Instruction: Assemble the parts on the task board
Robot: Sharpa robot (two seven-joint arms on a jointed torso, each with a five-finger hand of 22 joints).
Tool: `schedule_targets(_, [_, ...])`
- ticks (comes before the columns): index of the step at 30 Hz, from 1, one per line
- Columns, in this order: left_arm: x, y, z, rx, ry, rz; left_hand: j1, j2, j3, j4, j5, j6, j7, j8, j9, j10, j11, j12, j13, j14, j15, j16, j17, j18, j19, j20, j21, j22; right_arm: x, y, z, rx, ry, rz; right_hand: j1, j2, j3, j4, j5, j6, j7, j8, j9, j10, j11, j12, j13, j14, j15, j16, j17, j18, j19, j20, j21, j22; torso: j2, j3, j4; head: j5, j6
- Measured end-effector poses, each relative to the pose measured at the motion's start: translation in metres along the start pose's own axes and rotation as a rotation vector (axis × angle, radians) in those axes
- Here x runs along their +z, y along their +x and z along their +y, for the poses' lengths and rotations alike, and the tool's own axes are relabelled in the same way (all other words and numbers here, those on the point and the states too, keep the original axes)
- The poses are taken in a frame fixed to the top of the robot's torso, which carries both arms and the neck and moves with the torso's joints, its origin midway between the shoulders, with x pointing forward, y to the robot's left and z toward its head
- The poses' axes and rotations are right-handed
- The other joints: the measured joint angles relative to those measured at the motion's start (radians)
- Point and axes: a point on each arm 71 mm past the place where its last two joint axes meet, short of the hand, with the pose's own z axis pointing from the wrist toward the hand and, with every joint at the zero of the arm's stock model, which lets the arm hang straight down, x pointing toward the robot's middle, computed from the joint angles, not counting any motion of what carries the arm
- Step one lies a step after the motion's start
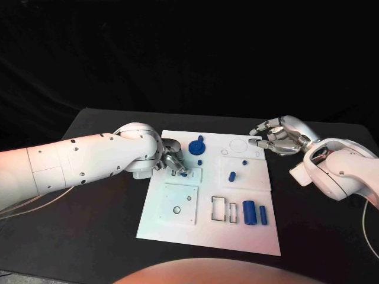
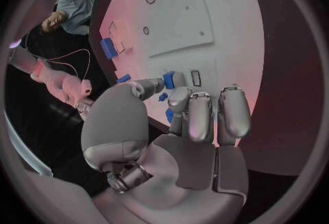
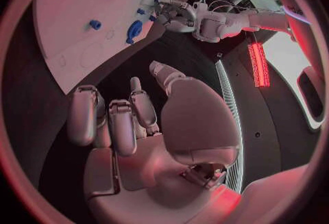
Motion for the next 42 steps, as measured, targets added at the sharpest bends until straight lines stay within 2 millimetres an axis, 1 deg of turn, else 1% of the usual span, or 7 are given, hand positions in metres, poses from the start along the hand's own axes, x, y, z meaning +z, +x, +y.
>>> schedule_targets(8, [-0.001, -0.003, 0.002, -0.022, -0.001, -0.007, -0.013, -0.013, -0.038, 0.004, 0.0, 0.002, 0.009, -0.021, -0.02, -0.006, 0.007, -0.004, -0.01, -0.003, 0.011, 0.0, 0.0, 0.0, -0.004, 0.011, 0.0, -0.001, 0.0, 0.001, -0.001, 0.0, 0.001, 0.0, 0.0, 0.0, -0.004, 0.004, 0.0, -0.002, -0.002, 0.002, 0.0, -0.004, 0.004, 0.0, -0.001, 0.0, 0.0, 0.0, 0.0, 0.0, 0.0, 0.0, -0.004, 0.0, -0.001, 0.0011, 0.0, 0.002, 0.008])
schedule_targets(23, [0.001, -0.007, 0.004, -0.044, -0.008, -0.021, -0.015, -0.002, -0.057, 0.007, -0.004, -0.003, 0.015, -0.037, -0.034, -0.031, 0.018, -0.027, -0.047, 0.0, 0.014, 0.0, -0.003, 0.0, -0.014, 0.021, -0.017, -0.028, 0.0, 0.002, -0.002, 0.001, 0.004, 0.001, -0.005, -0.005, -0.004, 0.004, 0.0, -0.002, -0.002, 0.002, -0.001, -0.004, 0.004, 0.0, -0.001, 0.0, 0.0, 0.0, 0.0, 0.0, 0.0, 0.0, -0.004, 0.0, 0.001, 0.0, -0.0006, 0.003, 0.016])
schedule_targets(34, [-0.002, -0.021, 0.009, -0.067, -0.018, -0.063, -0.015, -0.002, -0.061, 0.011, -0.004, -0.014, 0.025, -0.05, -0.043, -0.046, 0.024, -0.043, -0.072, 0.0, 0.021, 0.0, -0.004, 0.0, -0.025, 0.025, -0.021, -0.041, 0.0, 0.002, -0.003, 0.001, 0.006, 0.002, -0.005, -0.005, -0.007, 0.007, 0.0, -0.002, -0.002, 0.002, -0.001, -0.004, 0.004, 0.0, -0.002, 0.0, 0.0, 0.0, 0.0, 0.0, -0.004, 0.004, -0.008, 0.0, 0.002, -0.0006, -0.0003, 0.003, 0.022])
schedule_targets(36, [-0.003, -0.023, 0.01, -0.07, -0.018, -0.069, -0.015, -0.002, -0.061, 0.011, -0.004, -0.018, 0.029, -0.058, -0.048, -0.066, 0.027, -0.064, -0.098, -0.003, 0.024, 0.0, -0.004, 0.0, -0.032, 0.03, -0.031, -0.051, 0.0, 0.002, -0.003, 0.001, 0.006, 0.002, -0.005, -0.005, -0.007, 0.007, 0.0, -0.002, -0.002, 0.002, -0.001, -0.004, 0.004, 0.0, -0.002, 0.0, 0.0, 0.0, 0.0, 0.0, -0.004, 0.004, -0.008, 0.0, 0.002, -0.0006, -0.0004, 0.003, 0.022])
schedule_targets(39, [-0.005, -0.025, 0.011, -0.075, -0.017, -0.077, 0.033, -0.003, -0.019, -0.014, -0.004, -0.038, 0.041, -0.075, -0.061, -0.113, 0.035, -0.115, -0.163, -0.002, 0.033, -0.004, -0.017, 0.0, -0.058, 0.032, -0.051, -0.084, 0.0, 0.002, -0.003, 0.001, 0.006, 0.002, -0.005, -0.005, -0.007, 0.007, 0.0, -0.002, -0.002, 0.002, -0.001, -0.004, 0.004, 0.0, -0.002, 0.0, 0.0, 0.0, 0.0, 0.0, -0.004, 0.004, -0.008, 0.0, 0.002, -0.0006, -0.0004, 0.003, 0.023])
schedule_targets(41, [-0.006, -0.026, 0.011, -0.076, -0.015, -0.08, 0.078, -0.005, 0.033, -0.051, 0.006, -0.052, 0.052, -0.085, -0.07, -0.168, 0.041, -0.174, -0.24, -0.002, 0.038, -0.018, -0.037, 0.017, -0.092, 0.037, -0.078, -0.133, 0.0, 0.002, -0.003, 0.001, 0.007, 0.002, -0.005, -0.005, -0.007, 0.007, 0.0, -0.002, -0.002, 0.002, -0.001, -0.004, 0.004, 0.0, -0.002, 0.0, 0.0, 0.0, 0.0, 0.0, -0.004, 0.004, -0.008, 0.0, 0.002, -0.0006, -0.0006, 0.002, 0.024])
schedule_targets(42, [-0.006, -0.026, 0.011, -0.076, -0.014, -0.081, 0.101, -0.005, 0.064, -0.074, 0.012, -0.056, 0.056, -0.085, -0.073, -0.186, 0.045, -0.193, -0.264, -0.001, 0.041, -0.021, -0.043, 0.016, -0.099, 0.041, -0.086, -0.145, 0.0, 0.003, -0.003, 0.001, 0.007, 0.002, -0.005, -0.005, -0.007, 0.007, 0.0, -0.002, -0.002, 0.002, -0.001, -0.004, 0.004, 0.0, -0.002, 0.0, 0.0, 0.0, 0.0, 0.0, -0.004, 0.004, -0.008, 0.0, 0.002, -0.0006, -0.0006, 0.002, 0.024])
